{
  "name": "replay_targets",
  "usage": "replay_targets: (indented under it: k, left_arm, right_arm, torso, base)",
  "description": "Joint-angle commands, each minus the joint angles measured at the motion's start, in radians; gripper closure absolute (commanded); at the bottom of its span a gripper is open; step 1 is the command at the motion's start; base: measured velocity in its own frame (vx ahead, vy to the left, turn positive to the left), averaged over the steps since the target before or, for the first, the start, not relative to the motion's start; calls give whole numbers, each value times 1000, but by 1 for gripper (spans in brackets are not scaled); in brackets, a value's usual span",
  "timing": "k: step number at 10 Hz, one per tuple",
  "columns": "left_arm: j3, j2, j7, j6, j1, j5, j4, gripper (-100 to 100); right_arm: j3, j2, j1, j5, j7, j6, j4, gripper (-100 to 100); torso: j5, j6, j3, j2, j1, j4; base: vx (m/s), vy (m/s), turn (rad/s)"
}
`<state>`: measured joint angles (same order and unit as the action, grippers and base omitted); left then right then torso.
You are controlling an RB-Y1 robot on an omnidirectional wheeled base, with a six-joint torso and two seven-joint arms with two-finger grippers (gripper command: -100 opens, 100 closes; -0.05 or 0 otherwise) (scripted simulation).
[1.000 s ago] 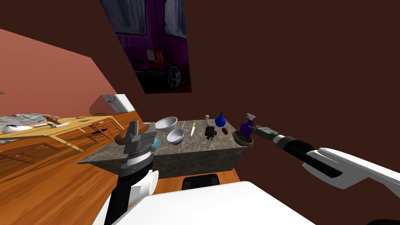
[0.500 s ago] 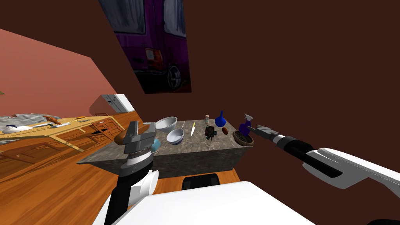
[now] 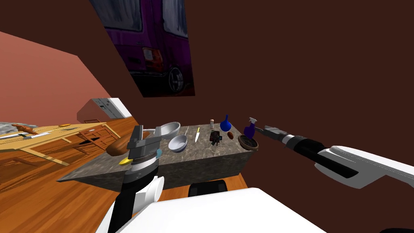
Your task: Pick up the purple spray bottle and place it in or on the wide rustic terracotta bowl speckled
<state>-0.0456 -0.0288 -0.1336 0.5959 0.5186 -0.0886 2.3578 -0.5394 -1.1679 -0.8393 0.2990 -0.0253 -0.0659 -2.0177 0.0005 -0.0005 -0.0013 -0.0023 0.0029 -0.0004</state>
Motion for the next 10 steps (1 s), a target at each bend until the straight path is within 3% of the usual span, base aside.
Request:
replay_targets:
  k: [1, 3, 4, 5, 10]
  left_arm:
    - [0, 0, 0, 0, 0, 0, 0, 0]
    - [0, 0, 0, 0, 0, 0, 0, 0]
    - [0, 0, 0, 0, 0, 0, 0, 0]
    - [0, 0, 0, 0, 0, 0, 0, 0]
    - [0, 0, 0, 0, 0, 0, 0, 0]
  right_arm:
    - [-25, -31, -20, -14, 23, 10, -21, -100]
    - [-50, -63, -42, -27, 44, 23, -45, -100]
    - [-33, -53, -25, -21, 34, 16, -28, -100]
    - [-34, -55, -25, -22, 36, 16, -28, 0]
    - [-34, -55, -25, -22, 36, 16, -28, 0]
  torso:
    - [0, 0, 0, 0, 0, 0]
    - [0, 0, 0, 0, 0, 0]
    - [0, -1, 0, 0, 0, 0]
    - [0, 0, 1, 1, 1, 0]
    - [0, 0, 1, 2, 1, 0]
  base:
    - [29, -18, -108]
    - [19, -9, -61]
    - [0, 0, 0]
    - [0, 0, 0]
    - [0, 0, 0]
